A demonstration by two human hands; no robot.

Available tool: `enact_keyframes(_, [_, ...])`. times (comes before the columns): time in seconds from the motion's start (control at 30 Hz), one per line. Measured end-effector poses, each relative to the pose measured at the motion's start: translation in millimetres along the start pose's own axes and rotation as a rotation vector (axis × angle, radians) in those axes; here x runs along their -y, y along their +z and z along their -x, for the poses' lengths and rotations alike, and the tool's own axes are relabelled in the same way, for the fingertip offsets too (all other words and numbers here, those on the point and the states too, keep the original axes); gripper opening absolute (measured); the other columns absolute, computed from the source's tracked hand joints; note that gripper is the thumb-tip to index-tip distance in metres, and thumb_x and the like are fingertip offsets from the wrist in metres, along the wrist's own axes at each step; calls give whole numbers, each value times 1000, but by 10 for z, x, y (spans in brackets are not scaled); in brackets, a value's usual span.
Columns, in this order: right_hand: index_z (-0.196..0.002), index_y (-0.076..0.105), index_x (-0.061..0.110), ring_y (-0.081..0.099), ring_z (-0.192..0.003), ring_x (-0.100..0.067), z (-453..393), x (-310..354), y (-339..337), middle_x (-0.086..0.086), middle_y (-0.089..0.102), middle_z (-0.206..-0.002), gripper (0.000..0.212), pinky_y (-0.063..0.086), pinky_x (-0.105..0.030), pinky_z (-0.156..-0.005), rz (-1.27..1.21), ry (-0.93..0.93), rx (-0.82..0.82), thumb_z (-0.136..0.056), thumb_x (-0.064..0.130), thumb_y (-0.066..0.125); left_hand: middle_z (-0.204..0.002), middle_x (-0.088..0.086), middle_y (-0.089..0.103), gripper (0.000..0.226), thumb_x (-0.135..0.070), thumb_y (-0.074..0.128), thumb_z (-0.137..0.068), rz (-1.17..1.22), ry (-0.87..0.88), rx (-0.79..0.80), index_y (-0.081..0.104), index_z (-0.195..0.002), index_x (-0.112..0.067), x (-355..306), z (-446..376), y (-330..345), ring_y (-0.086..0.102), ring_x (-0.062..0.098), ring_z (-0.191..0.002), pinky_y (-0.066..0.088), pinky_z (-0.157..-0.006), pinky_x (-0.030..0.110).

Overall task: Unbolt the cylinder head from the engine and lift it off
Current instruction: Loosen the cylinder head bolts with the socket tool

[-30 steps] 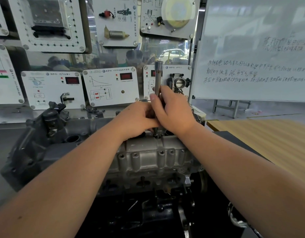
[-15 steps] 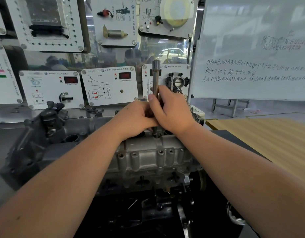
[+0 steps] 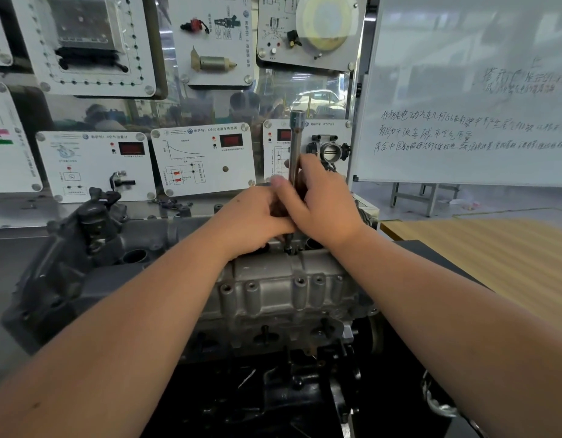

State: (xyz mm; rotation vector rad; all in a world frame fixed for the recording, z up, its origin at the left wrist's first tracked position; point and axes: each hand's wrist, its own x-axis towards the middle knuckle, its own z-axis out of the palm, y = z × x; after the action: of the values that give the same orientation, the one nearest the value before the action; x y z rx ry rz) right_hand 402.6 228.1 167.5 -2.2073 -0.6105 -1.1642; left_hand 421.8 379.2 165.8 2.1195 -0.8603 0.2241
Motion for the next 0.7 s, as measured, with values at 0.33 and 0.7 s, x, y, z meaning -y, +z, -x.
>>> enact_keyframes(0.33, [-106, 59, -4, 61, -70, -38, -2, 7, 32, -12, 62, -73, 28, 46, -42, -59, 2, 7, 18, -106, 22, 49, -81, -13, 76, 12, -24, 74, -87, -1, -55, 24, 71, -85, -36, 27, -13, 14, 68, 1, -61, 54, -55, 18])
enact_keyframes(0.7, [-90, 45, 9, 49, -57, -26, -8, 28, 16, 3, 45, -59, 25, 41, -40, -55, 8, 18, 31, -103, 26, 57, -69, -14, 73, 24, -23, 75, -79, 24, -52, -37, 73, -76, -47, -2, -1, 12, 68, 4, -59, 50, -47, 17])
